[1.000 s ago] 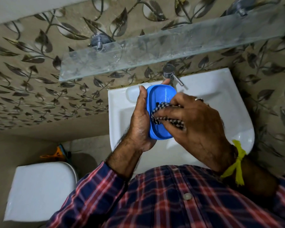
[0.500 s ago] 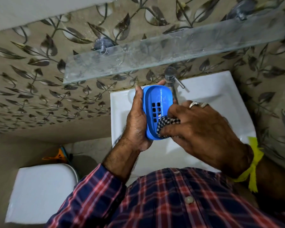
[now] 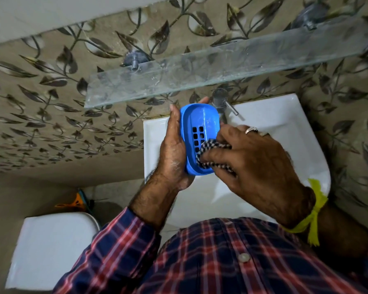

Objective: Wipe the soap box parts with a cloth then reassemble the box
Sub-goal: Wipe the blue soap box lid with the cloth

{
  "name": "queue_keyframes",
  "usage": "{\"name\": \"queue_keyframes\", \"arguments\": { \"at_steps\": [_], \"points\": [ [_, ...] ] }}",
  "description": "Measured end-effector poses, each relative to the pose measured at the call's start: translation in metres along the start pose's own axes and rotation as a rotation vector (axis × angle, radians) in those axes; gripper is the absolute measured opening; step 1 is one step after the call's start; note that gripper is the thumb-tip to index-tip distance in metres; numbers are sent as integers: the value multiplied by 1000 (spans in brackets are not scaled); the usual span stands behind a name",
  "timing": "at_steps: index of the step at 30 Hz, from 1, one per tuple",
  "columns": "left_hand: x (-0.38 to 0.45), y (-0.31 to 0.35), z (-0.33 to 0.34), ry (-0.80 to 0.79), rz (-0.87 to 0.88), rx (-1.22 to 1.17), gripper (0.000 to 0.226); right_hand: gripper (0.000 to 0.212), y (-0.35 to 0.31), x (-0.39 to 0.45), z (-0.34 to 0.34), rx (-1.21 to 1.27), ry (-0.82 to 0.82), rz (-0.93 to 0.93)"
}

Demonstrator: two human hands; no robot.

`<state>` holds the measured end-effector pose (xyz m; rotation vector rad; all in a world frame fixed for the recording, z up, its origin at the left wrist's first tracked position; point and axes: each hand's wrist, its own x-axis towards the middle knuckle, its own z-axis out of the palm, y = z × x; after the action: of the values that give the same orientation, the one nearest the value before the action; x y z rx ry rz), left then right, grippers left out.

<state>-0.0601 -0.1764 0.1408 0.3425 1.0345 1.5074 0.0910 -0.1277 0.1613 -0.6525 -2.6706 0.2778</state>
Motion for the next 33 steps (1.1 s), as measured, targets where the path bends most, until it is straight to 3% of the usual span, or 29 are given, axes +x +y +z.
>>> {"name": "queue_keyframes", "arguments": {
  "at_steps": [5,9,13,18,22,26,30,33],
  "points": [
    [1,-3,1,-2,1,-3,75,25,-2,7,3,55,100,198],
    [-1,-4,-4,-23,23,-2,75,26,-6,5,7,59,104,148],
    [0,-8,0,44,32,6,77,26,-6,11,7,92,147,264],
    [-1,-3,-2,30,44,-25,76,25,-7,8,6,82,93,204],
    [-2,-13,6,57,15,-1,74,21,-1,17,2,126,200,293],
    [-2,-12,5,59,17,-12,75,24,-8,15,4,75,141,229],
    [-2,-15,8,70,28,11,72,25,-5,22,4,68,226,307],
    [-2,-13,7,72,51,11,73,26,-11,19,6,80,167,251]
  ]
}}
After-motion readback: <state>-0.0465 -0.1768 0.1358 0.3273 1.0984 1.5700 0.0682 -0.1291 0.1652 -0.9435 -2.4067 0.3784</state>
